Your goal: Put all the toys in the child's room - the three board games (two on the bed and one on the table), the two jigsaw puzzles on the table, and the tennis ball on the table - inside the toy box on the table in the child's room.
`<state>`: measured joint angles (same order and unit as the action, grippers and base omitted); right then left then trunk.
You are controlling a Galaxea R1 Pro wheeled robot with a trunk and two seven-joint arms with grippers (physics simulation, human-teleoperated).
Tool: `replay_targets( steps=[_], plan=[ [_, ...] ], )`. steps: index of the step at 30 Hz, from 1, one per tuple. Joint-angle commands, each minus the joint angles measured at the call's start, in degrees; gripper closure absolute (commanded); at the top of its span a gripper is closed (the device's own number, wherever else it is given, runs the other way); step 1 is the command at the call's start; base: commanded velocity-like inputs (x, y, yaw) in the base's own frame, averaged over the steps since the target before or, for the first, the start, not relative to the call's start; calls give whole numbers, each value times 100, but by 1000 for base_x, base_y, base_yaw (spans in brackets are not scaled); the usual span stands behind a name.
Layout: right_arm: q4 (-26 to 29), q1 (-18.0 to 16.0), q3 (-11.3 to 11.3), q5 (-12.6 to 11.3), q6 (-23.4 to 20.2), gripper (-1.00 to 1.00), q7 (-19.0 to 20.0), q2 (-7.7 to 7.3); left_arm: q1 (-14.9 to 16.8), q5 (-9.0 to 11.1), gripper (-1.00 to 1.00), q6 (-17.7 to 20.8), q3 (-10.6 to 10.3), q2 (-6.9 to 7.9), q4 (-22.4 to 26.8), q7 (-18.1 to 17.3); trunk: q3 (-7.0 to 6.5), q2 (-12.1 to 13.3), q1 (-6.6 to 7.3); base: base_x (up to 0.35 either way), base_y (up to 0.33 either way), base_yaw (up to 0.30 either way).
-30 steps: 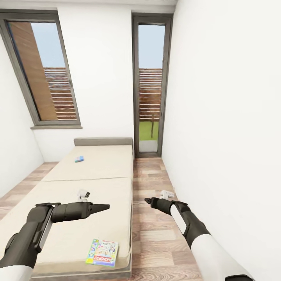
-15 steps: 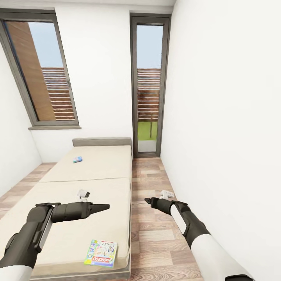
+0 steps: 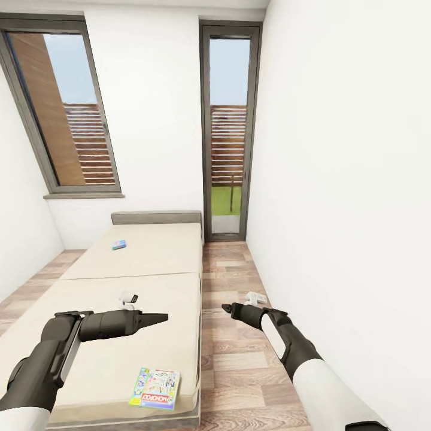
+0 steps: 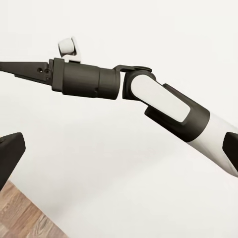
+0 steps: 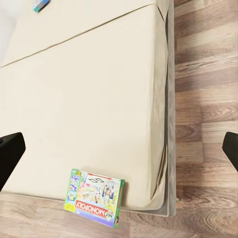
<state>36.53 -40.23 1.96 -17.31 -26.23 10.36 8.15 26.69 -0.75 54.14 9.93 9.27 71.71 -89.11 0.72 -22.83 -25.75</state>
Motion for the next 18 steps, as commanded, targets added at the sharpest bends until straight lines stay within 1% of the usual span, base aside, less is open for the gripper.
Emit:
replay_targets(
  steps=[1, 3, 6, 7, 9, 10, 11, 12, 14, 15, 17, 18],
  plan=[
    [5, -2, 3, -13, -23, -100, -9, 0, 3, -13, -100, 61, 0, 2, 1, -15, 8, -8, -3, 0, 0, 0],
    [4, -2, 0, -11, -17, -100, -33, 1, 3, -40, -100, 66, -11, -8, 1, 75, 8, -8, -3, 0, 0, 0],
    [7, -2, -2, -10, -17, -100, -55, 2, 3, -79, -100, 69, -30, -29, 1, 361, 8, -8, -3, 0, 0, 0],
    [4, -2, -5, -10, -22, -100, -66, 2, 3, -90, -100, 72, -35, -41, 1, 556, 8, -8, -3, 0, 0, 0],
    [1, -2, -8, -10, -27, -100, -84, 2, 6, -97, -100, 77, -40, -53, 1, 765, 8, -8, -3, 0, 0, 0],
    [-3, -2, -8, -10, -28, -100, -102, 2, 23, -97, -100, 84, -45, -77, 1, 973, 8, -8, -3, 0, 0, 0],
    [-5, -2, -9, -10, -29, -100, -115, 2, 31, -96, -100, 88, -46, -89, 1, 1075, 8, -8, -3, 0, 0, 0],
    [-9, -2, -13, -7, -30, -100, -153, 2, 48, -94, -100, 96, -48, -108, 1, 1285, 8, -8, -3, 0, 0, 0],
    [-11, -2, -16, 2, -30, -100, -211, 4, 65, -95, -100, 103, -50, -121, 1, 1529, 8, -8, -3, 0, 0, 0],
    [-12, -2, -13, 17, -31, -100, -296, 6, 77, -97, -100, 107, -48, -132, 1, 1843, 8, -8, -3, 0, 0, 0],
    [-13, -2, -3, 30, -31, -100, -410, 11, 90, -99, -100, 110, -46, -158, -6, 2277, 8, -8, -3, 0, 0, 0],
    [-13, -2, 10, 38, -29, -100, -544, 14, 102, -98, -100, 107, -45, -221, -42, 2845, 8, -8, -3, 0, 0, 0]
  ],
)
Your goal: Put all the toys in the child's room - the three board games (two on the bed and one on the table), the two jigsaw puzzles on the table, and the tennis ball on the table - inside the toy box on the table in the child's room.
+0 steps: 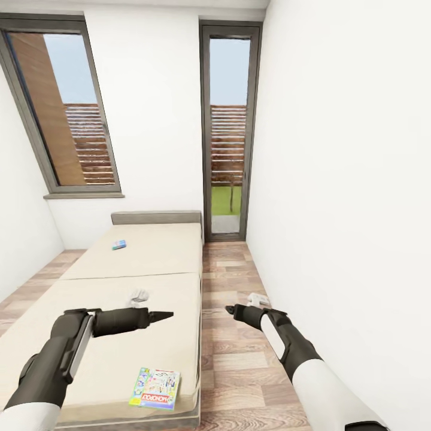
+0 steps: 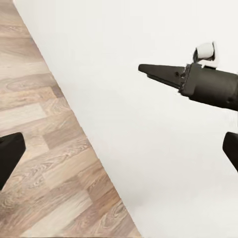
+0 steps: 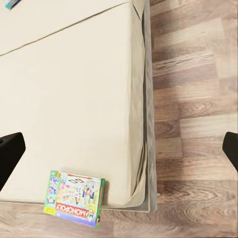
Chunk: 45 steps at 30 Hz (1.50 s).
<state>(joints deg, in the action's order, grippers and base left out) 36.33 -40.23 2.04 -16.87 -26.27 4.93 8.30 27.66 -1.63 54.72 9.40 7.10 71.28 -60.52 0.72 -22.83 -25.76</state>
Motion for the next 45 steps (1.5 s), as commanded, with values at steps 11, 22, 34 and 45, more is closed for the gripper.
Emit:
replay_targets(
  steps=[11, 22, 34, 45],
  plan=[
    [-3, -2, 25, 12, -23, -100, -607, 40, 771, 38, -100, -1243, 31, -822, -2012, 4237, 8, -9, -3, 0, 0, 0],
    [25, -2, 151, 24, -18, -100, -597, 77, 1750, 49, -100, -2278, 45, -781, -4068, 4732, 8, -9, -3, 0, 0, 0],
    [48, -2, 267, 18, -10, -100, -629, 84, 1803, 48, -100, -2422, 36, -774, -4181, 4757, 11, -9, -3, 0, 0, 0],
    [42, -2, 271, 9, -10, -100, -631, 80, 1804, 17, -100, -2444, 40, -778, -4184, 4808, 76, -9, -3, 0, 0, 0]
  ],
)
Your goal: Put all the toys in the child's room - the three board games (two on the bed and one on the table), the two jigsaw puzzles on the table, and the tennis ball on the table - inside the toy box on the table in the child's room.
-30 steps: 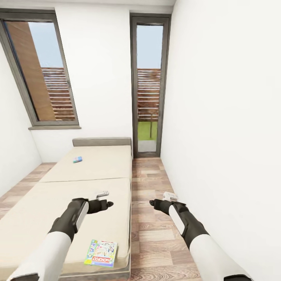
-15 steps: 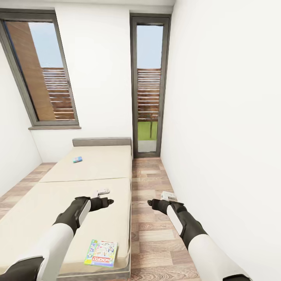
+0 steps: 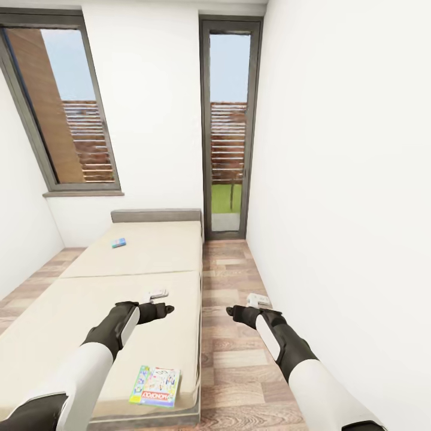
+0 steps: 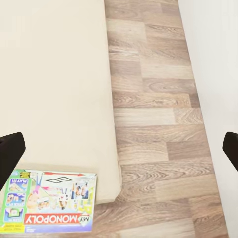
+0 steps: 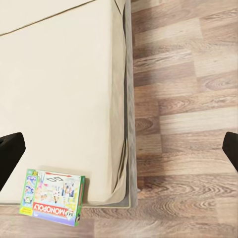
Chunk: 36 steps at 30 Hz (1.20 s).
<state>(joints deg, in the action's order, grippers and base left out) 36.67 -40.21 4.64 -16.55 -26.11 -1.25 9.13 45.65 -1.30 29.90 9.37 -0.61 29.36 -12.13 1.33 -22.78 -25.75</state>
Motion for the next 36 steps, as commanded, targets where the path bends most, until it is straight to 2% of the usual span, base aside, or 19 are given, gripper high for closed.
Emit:
replay_targets(
  steps=[1, 10, 16, 22, 25, 27, 30, 31, 33, 34, 36],
  plan=[
    [8, -4, 10, -23, -26, -100, -12, -3, 5, -17, -100, 41, 44, -9, 8, -30, 22, -14, -4, 0, 0, 0],
    [7, -4, 10, -24, -26, -100, -1, -7, 5, -21, -100, 79, 47, -31, -9, -19, 104, -14, -4, 0, 0, 0],
    [7, -4, 2, -24, -26, -100, 11, -19, 18, 20, -100, 197, 53, 7, -25, -66, 150, -14, -4, 0, 0, 0],
    [7, -4, 1, -35, -27, -100, 25, -30, 22, 32, -100, 853, 55, 23, 37, -151, 161, -14, -4, 0, 0, 0],
    [7, -4, 1, -39, -28, -100, 27, -27, 22, 33, -100, 1268, 75, 57, 239, -422, 162, -14, -4, 0, 0, 0],
    [7, -4, 1, -40, -30, -100, 28, -26, 21, 33, -100, 1409, 94, 102, 347, -600, 163, -14, -4, 0, 0, 0],
    [10, -4, 2, -41, -33, -100, 32, -25, 12, 39, -100, 1698, 170, 316, 523, -1067, 163, -14, -4, 0, 0, 0],
    [12, -4, 2, -41, -33, -100, 34, -24, 10, 40, -100, 1812, 214, 447, 572, -1339, 163, -14, -4, 0, 0, 0],
    [14, -4, 2, -41, -34, -100, 35, -24, 8, 41, -100, 1892, 254, 555, 603, -1627, 163, -14, -4, 0, 0, 0],
    [13, -4, 3, -41, -34, -100, 38, -23, 5, 33, -100, 1951, 281, 627, 623, -1907, 163, -14, -4, 0, 0, 0],
    [14, -4, 6, -41, -34, -100, 41, -20, 4, 21, -100, 1990, 298, 674, 636, -2140, 163, -14, -4, 0, 0, 0]
  ],
)
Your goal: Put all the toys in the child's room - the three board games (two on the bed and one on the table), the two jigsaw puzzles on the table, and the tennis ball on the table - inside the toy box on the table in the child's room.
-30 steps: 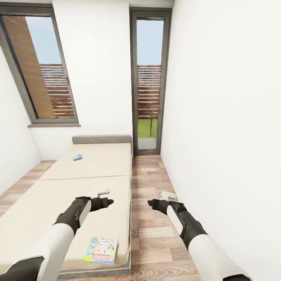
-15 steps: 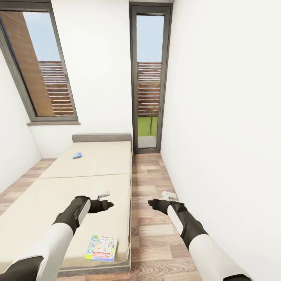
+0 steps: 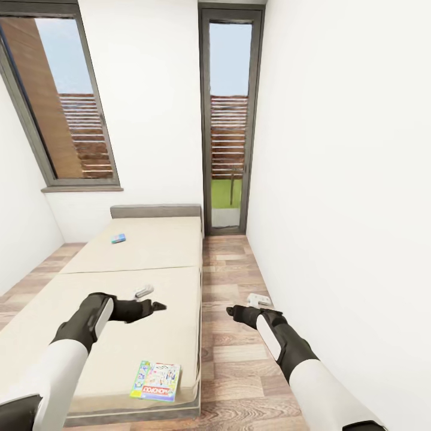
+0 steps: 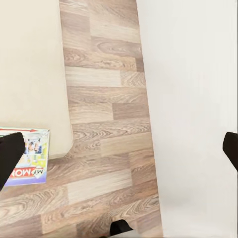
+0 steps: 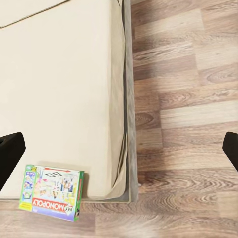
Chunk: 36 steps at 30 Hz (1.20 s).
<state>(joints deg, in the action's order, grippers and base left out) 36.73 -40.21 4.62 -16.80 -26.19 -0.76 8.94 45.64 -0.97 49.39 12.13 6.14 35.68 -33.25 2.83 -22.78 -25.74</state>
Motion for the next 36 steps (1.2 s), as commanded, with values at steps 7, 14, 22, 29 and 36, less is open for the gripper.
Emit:
replay_targets(
  steps=[7, 14, 22, 29, 36],
  plan=[
    [9, -4, 12, -16, -26, -100, -3, 2, -8, -25, -100, 101, 51, 71, 22, -428, 32, -54, -26, 0, 0, 0],
    [9, -4, 12, -6, -23, -100, -3, -4, -10, -27, -100, 102, 57, 61, 14, -445, 157, -334, -180, 0, 0, 0],
    [15, -4, 5, 0, -18, -100, -11, -6, -11, -19, -100, 106, 197, 49, -5, -441, 301, -655, -355, 0, 0, 0],
    [15, -4, 5, -12, -23, -100, -15, -5, -13, -29, -100, 107, 426, 53, -25, -359, 427, -936, -509, 0, 0, 0],
    [13, -4, 5, -26, -22, -100, -18, 7, -27, -16, -100, -20, 664, 71, -451, 155, 552, -1217, -663, -12, 0, 0]
  ],
)
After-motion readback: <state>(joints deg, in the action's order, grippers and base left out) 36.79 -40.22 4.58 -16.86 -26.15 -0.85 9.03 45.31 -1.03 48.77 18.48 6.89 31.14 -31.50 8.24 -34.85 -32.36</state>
